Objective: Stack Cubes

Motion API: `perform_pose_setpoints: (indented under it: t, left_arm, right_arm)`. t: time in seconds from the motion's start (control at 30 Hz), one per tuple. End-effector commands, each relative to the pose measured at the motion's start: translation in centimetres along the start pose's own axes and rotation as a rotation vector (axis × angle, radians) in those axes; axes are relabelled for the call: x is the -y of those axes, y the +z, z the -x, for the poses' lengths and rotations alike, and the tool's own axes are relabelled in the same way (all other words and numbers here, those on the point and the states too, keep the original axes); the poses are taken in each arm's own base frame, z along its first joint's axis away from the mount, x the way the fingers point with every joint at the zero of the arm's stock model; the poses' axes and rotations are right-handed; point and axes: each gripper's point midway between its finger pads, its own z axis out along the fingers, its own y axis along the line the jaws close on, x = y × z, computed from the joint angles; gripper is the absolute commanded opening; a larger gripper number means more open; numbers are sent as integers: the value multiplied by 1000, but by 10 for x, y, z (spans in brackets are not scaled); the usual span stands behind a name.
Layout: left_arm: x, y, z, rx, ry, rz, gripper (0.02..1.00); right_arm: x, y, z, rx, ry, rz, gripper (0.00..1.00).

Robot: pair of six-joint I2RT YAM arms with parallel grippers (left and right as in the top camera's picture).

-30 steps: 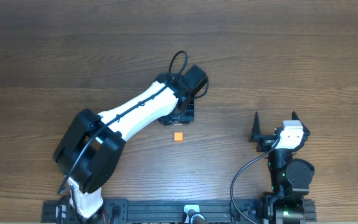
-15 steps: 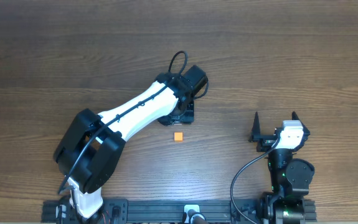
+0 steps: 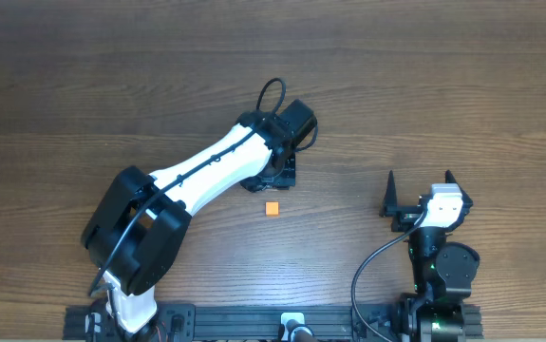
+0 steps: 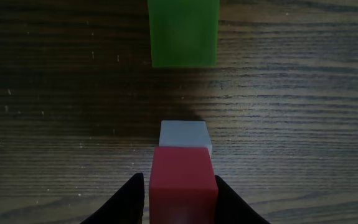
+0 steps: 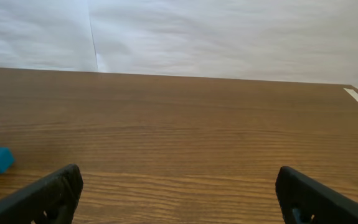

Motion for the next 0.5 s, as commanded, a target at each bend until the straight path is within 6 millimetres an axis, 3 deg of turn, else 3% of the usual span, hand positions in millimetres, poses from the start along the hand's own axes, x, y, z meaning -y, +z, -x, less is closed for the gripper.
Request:
perform_pose_setpoints:
  t: [0.03,0.5]
  left_arm:
    - [1,1,7,16,-12,7,351]
    - [2,1,10,31,-53,5,286]
  right_arm:
    - [2,0,-1,1,7,-11,993]
    - [2,0,-1,1,7,-11,993]
